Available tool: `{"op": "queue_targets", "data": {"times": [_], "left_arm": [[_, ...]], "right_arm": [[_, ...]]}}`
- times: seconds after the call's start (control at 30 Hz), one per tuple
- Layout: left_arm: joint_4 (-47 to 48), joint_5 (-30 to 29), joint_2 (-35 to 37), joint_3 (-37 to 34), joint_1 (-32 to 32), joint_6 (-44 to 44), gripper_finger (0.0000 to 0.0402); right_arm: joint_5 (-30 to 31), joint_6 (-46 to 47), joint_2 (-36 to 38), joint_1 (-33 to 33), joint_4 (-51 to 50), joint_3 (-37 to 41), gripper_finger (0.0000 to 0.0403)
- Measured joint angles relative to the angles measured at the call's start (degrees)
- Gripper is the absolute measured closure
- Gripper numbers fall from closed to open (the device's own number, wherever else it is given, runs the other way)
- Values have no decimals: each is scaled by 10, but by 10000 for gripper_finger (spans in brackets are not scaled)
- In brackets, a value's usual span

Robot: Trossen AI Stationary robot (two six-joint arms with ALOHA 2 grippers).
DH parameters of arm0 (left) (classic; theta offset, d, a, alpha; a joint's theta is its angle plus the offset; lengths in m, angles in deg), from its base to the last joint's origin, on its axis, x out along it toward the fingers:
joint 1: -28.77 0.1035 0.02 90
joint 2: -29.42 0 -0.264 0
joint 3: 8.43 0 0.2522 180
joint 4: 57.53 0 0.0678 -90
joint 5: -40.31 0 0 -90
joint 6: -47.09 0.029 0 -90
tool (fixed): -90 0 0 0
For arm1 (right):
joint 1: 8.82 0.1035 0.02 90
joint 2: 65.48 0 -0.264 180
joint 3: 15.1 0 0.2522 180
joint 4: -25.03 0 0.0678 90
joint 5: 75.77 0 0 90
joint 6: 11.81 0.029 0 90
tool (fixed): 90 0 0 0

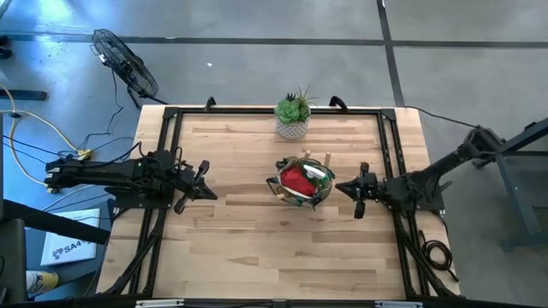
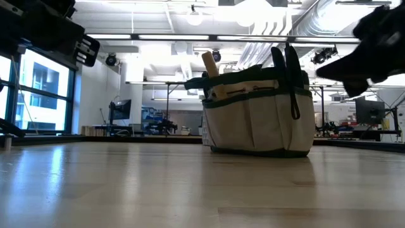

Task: Pick & Place Garden tools in Gardening bag
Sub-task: Return to Home Position

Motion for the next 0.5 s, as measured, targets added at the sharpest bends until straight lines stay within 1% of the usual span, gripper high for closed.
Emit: {"op": "queue_targets", "data": {"times": [0.17, 0.27, 0.33, 0.5], "left_arm": [[0, 27, 0, 0, 0, -7, 402], [3, 27, 0, 0, 0, -23, 402], [5, 27, 0, 0, 0, -31, 402], [3, 24, 0, 0, 0, -32, 401]], "right_arm": [[-116, -14, 6, -115, 3, 0, 398], [-169, -15, 39, -150, -2, 0, 398], [-172, -22, 66, -157, -33, 0, 398], [-152, -39, 158, -160, -114, 0, 398]]}}
